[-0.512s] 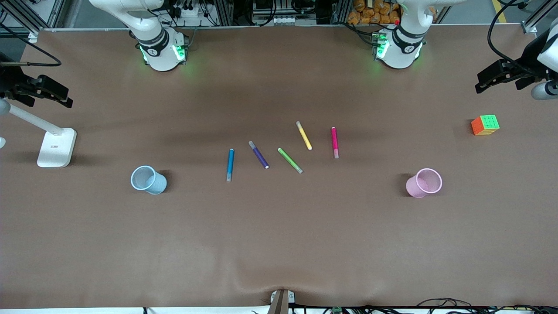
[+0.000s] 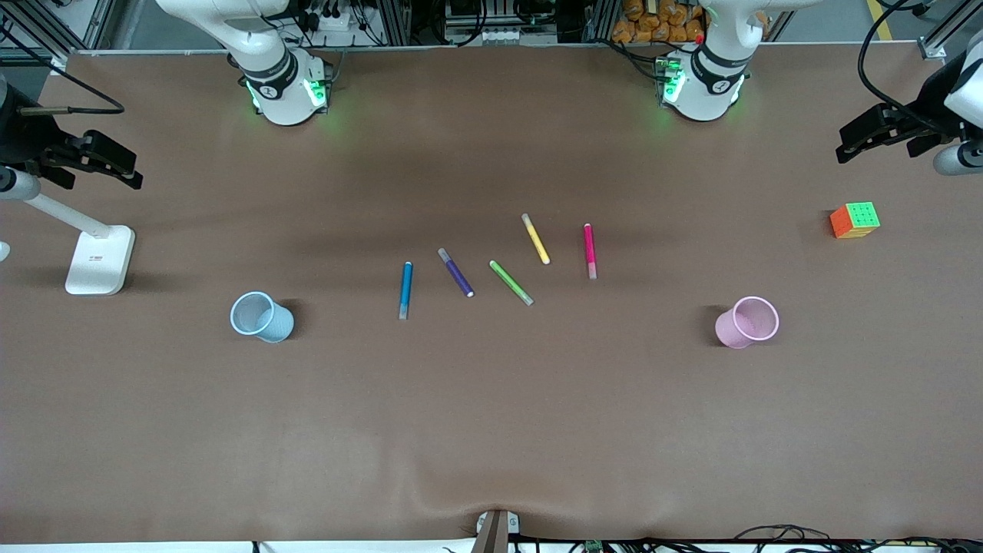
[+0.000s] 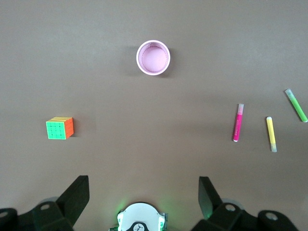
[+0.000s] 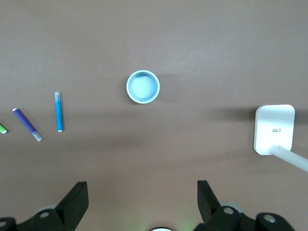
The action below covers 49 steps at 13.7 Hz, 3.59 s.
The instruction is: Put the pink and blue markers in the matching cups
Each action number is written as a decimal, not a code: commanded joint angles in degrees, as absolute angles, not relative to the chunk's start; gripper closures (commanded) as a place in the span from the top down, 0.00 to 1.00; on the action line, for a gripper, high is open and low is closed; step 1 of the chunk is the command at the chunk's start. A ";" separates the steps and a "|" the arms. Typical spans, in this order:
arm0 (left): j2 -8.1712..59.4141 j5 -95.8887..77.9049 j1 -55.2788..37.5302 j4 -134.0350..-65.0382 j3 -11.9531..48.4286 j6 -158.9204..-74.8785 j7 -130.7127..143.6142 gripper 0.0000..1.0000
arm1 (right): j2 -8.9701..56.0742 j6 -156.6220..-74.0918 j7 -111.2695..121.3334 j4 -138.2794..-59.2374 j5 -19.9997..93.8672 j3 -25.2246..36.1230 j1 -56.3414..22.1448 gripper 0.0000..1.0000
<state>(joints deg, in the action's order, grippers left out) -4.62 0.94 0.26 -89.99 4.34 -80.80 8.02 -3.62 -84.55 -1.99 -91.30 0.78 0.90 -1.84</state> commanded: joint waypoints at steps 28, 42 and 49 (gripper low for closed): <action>28.40 -4.04 -19.42 -103.24 6.50 -116.08 35.42 1.00 | -3.43 -85.52 -2.81 -92.55 0.35 0.88 -3.34 1.00; 30.40 -6.59 -22.23 -111.89 9.05 -126.29 36.21 0.78 | -1.85 -87.44 -2.99 -93.42 0.61 0.88 -5.18 1.00; 32.52 -7.73 -23.38 -111.09 9.05 -127.35 36.30 0.71 | 0.17 -88.68 -6.06 -93.69 0.70 0.88 -9.93 1.00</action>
<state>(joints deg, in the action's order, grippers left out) 31.86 -6.80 -22.79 -111.70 9.17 -126.93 35.47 0.13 -88.37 -4.61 -93.68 0.85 0.75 -8.59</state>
